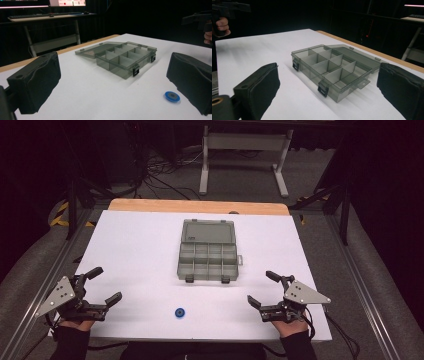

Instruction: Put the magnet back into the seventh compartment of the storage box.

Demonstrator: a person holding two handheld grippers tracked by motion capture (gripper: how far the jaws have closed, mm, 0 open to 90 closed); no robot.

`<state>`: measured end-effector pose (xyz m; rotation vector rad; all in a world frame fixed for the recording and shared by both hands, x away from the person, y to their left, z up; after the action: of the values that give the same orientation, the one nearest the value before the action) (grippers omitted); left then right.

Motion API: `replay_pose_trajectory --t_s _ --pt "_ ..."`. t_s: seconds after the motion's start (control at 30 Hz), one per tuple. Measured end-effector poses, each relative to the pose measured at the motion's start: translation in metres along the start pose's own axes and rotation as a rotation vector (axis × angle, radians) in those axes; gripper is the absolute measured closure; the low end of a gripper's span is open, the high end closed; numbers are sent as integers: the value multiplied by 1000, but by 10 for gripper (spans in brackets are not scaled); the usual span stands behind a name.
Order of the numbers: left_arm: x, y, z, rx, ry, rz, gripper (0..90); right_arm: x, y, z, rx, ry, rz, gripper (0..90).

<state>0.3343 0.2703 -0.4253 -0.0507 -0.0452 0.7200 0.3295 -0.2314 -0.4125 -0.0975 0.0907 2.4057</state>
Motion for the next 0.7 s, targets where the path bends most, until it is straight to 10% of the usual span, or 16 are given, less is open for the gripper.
replay_pose_trajectory --t_s 0.7 --pt "-2 -2 1 7 -8 -32 2 4 -5 7 18 -3 17 49"
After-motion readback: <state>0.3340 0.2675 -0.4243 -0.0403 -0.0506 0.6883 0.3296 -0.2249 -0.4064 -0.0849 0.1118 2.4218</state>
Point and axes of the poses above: each handheld gripper's, and its own axes: y roughly backward along the jaws, z roughly out of its top, x roughly to its left, the point moved 4 cm from there along -y, roughly forward along the jaws, and after that the axes turned 10 degrees about -x, right-handed, at the moved point
